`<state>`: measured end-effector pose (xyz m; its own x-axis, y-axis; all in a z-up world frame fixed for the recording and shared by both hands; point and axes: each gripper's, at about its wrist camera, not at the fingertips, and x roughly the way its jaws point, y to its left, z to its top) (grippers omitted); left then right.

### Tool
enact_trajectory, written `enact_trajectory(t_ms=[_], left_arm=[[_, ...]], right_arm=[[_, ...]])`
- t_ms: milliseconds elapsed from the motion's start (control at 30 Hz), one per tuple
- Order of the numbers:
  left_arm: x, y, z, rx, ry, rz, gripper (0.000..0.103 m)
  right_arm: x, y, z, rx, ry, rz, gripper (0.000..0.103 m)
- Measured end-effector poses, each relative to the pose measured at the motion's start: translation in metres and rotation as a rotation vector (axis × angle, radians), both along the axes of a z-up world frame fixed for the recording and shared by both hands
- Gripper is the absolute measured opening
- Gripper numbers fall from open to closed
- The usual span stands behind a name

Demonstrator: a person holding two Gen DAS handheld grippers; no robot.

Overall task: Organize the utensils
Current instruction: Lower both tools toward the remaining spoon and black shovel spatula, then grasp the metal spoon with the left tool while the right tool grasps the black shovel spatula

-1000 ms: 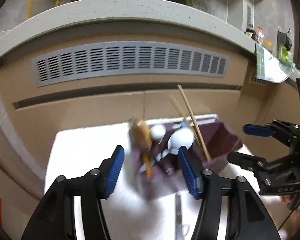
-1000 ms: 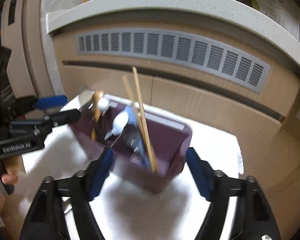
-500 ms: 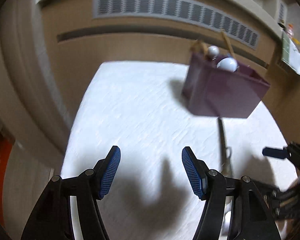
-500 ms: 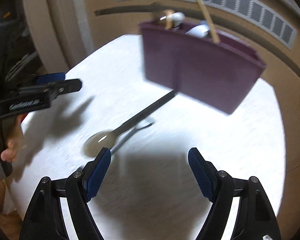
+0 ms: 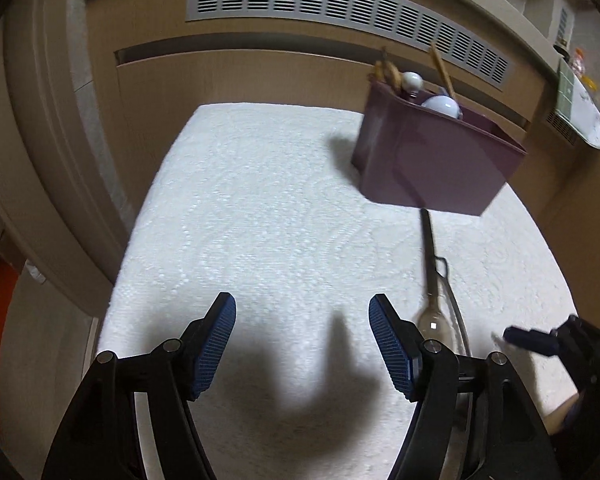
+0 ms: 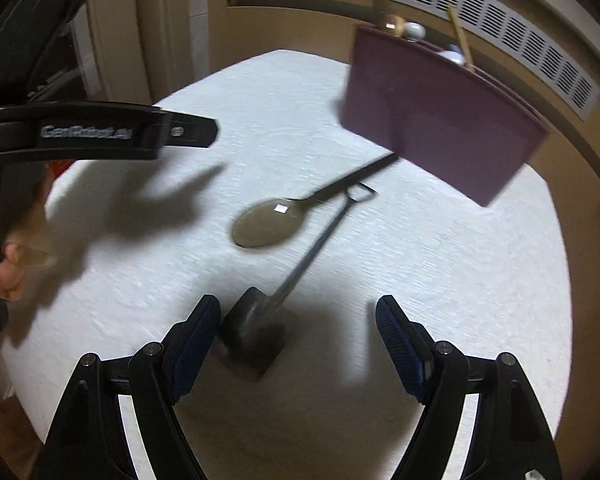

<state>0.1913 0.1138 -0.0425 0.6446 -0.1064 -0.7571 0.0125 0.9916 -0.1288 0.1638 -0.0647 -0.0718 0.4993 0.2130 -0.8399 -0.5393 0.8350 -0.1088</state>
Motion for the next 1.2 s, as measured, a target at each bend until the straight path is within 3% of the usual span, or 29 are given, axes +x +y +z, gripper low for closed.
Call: enact_trajectory(t_ms=[333,467,567,600,733,900,1033,1167,1200], left_arm=[[-0.001,-0.058,-0.006,-0.021,0.039,-0.214,0.07],[-0.006,-0.081,-0.016,0.065,0.035,-0.243,0.069],[-0.004,-0.088,-0.025,0.062,0.058,-0.235,0.06],[-0.005,-0.089,-0.025,0.069,0.053,-0.227,0.058],[0.0,-0.089,-0.025,0.084,0.029,-0.199,0.034],[-0.005,-0.08,-0.006,0.089,-0.028,-0.192,0.034],[-0.011,-0.068,0.023,0.084,-0.107,-0.173,0.034],[-0.015,-0.061,0.047,0.093,-0.169,-0.167,0.034],[-0.016,-0.06,0.052,0.096,-0.182,-0.168,0.034]], right_arm=[[0.026,-0.1,0.001,0.051,0.02,-0.194,0.081],[0.029,-0.108,0.0,0.113,0.052,-0.192,0.081],[0.023,-0.106,0.007,0.149,0.032,-0.156,0.059],[0.024,-0.103,0.008,0.159,0.034,-0.143,0.047],[0.03,-0.097,0.015,0.189,0.053,-0.119,0.044],[0.047,-0.083,0.022,0.223,0.087,-0.066,0.044],[0.068,-0.055,0.017,0.162,0.075,-0.021,0.029],[0.091,-0.04,0.001,0.114,0.11,-0.023,0.026],[0.092,-0.039,0.003,0.117,0.097,-0.028,0.016]])
